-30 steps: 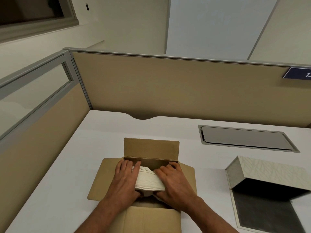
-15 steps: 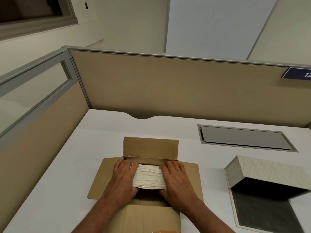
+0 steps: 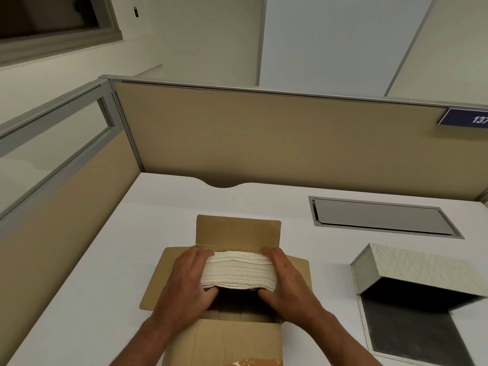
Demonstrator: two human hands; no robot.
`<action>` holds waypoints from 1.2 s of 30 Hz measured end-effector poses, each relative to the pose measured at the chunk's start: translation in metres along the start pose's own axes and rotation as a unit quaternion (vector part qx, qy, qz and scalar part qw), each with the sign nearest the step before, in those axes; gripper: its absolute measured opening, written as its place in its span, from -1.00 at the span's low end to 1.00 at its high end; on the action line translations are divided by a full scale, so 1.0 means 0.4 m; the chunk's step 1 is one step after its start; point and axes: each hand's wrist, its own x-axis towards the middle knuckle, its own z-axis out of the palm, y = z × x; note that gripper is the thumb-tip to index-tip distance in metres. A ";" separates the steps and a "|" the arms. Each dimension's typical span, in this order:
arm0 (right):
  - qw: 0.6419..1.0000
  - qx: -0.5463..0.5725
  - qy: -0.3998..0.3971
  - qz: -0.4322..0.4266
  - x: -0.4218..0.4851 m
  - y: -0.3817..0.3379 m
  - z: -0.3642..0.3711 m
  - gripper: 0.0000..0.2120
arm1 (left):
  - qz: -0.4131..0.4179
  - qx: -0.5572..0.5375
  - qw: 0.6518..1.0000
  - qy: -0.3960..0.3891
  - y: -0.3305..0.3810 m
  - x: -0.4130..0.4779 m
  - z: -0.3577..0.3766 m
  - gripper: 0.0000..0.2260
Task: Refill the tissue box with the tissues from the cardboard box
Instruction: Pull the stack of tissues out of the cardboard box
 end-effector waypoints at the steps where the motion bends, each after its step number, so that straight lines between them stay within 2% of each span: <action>1: 1.000 0.022 0.002 0.012 -0.001 0.000 -0.004 -0.33 | -0.004 -0.014 1.000 0.005 0.005 -0.002 -0.005 -0.41; 9: 0.991 0.121 0.036 0.047 0.009 -0.006 -0.020 -0.26 | -0.055 -0.116 0.991 0.040 0.021 -0.005 -0.037 -0.32; 22: 0.969 0.229 0.075 0.050 -0.014 -0.054 -0.073 -0.26 | -0.066 -0.157 0.982 0.075 0.083 0.022 -0.115 -0.23; 29: 0.933 0.332 0.113 0.079 -0.084 -0.033 -0.167 -0.25 | -0.070 -0.245 0.964 0.074 0.182 0.040 -0.105 -0.22; 36: 0.902 0.360 0.184 0.149 -0.221 0.066 -0.298 -0.31 | -0.092 -0.328 0.939 0.037 0.385 0.043 -0.007 -0.33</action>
